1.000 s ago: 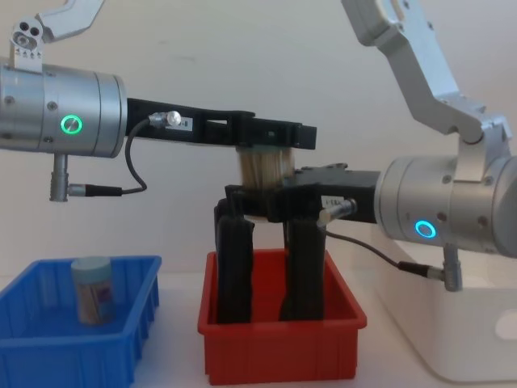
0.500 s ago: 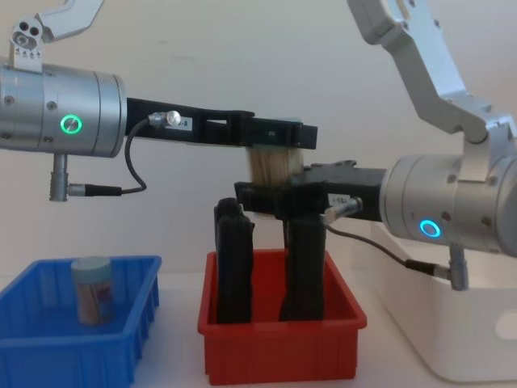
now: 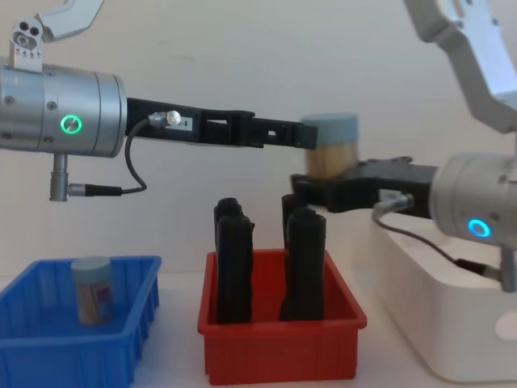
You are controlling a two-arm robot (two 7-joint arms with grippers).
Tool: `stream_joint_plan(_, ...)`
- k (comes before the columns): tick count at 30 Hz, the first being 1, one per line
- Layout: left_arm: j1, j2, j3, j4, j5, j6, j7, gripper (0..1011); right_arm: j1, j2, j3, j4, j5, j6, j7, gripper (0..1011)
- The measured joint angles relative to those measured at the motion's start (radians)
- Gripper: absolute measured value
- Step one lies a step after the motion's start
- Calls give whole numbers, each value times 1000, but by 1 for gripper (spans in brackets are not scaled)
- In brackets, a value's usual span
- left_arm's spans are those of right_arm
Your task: Pick the cotton swabs from the blue box and place them into the white box.
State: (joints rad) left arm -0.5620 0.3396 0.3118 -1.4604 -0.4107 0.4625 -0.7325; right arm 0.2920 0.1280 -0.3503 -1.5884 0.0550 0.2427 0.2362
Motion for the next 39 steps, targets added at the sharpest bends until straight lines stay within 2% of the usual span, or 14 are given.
stream_joint_plan(9,0,0,0,0,0,0,0,1004,-34,47,48,-23,44,-4,-93,644)
stream_joint_plan(18,0,0,0,0,0,0,0,1004,-46,82,94,-10,81,-15,-169,644)
stream_joint_plan(28,0,0,0,0,0,0,0,1004,-11,104,149,86,130,-18,-241,644)
stream_joint_plan(34,0,0,0,0,0,0,0,1004,31,105,168,171,153,-13,-244,644)
stream_joint_plan(39,0,0,0,0,0,0,0,1004,67,100,175,240,164,-12,-223,644)
